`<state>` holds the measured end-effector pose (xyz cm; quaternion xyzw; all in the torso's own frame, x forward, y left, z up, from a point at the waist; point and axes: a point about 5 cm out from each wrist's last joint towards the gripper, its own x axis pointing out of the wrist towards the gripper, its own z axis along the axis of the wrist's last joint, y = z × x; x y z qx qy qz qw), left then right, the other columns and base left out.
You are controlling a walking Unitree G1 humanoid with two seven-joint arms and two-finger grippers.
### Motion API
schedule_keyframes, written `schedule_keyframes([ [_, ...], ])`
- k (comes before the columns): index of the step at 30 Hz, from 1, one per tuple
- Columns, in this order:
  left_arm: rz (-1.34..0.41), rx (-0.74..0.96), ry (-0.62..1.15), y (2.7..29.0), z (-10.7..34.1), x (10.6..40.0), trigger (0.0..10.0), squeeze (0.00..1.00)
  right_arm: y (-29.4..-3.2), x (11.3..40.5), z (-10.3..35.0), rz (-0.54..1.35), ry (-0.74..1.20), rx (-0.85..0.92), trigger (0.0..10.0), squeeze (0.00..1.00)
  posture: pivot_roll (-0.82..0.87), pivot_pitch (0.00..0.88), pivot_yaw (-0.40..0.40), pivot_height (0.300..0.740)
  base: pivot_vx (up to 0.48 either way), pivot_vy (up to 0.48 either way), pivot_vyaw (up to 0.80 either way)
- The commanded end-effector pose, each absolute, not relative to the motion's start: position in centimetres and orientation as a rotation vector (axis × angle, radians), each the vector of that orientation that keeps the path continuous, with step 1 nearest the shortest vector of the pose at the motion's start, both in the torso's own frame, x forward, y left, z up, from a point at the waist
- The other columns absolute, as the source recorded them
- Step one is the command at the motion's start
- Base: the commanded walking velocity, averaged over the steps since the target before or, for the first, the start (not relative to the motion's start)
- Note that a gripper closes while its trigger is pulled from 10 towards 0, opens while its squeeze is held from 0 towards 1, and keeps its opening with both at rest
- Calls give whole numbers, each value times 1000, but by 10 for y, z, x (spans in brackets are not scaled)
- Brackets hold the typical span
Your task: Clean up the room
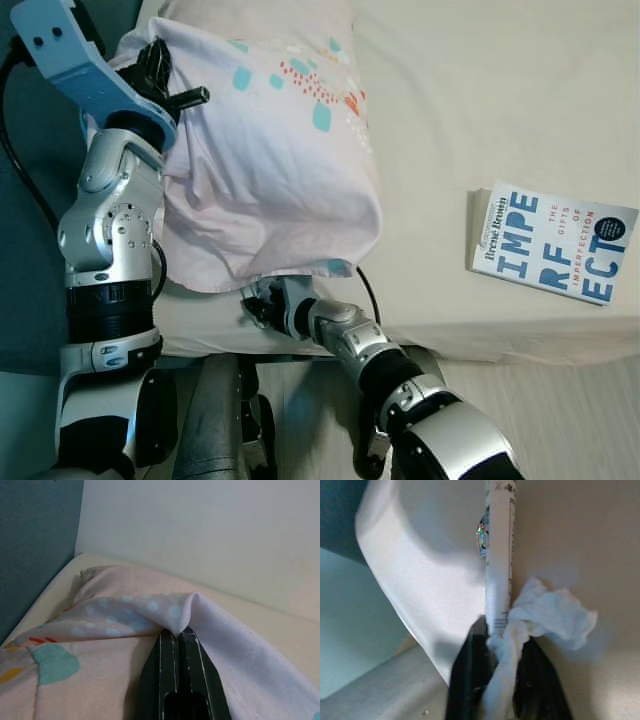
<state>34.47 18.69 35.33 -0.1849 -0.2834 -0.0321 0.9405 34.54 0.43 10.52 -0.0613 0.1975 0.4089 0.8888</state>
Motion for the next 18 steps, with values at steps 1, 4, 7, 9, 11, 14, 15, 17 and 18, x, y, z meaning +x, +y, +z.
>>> schedule_keyframes([
  [1, -62, -389, -582, 188, 352, 341, 0, 0, 1, 334, 80, 836, 525, -163, 0, 0, 102, 534, 8, 591, 0, 0, 0],
  [4, -61, -389, -580, 189, 351, 340, 0, 0, -4, 336, 79, 807, 524, -158, 0, 0, 101, 529, 6, 591, 0, 0, 0],
  [7, -57, -390, -576, 189, 349, 340, 0, 0, -13, 342, 83, 770, 493, -127, 0, 0, 98, 519, 3, 591, 0, 0, 0],
  [9, -54, -390, -575, 190, 348, 341, 0, 0, -25, 349, 88, 719, 452, -71, 0, 0, 88, 505, -1, 591, 0, 0, 0],
  [11, -53, -390, -574, 190, 347, 341, 0, 0, -33, 352, 89, 685, 437, -58, 0, 0, 85, 501, -3, 591, 0, 0, 0],
  [14, -48, -391, -567, 192, 341, 345, 0, 0, -92, 363, 90, 419, 362, -11, 0, 0, 52, 470, -7, 591, 0, 0, 0],
  [15, -48, -391, -567, 192, 341, 345, 0, 0, -92, 363, 90, 419, 362, -11, 0, 0, 52, 470, -7, 591, 0, 0, 0],
  [17, -45, -392, -561, 193, 338, 346, 0, 0, -117, 361, 92, 318, 323, -4, 0, 0, 34, 454, -6, 591, 0, 0, 0],
  [18, -45, -392, -561, 193, 338, 346, 0, 0, -117, 361, 92, 318, 323, -4, 0, 0, 34, 454, -6, 591, 0, 0, 0],
])
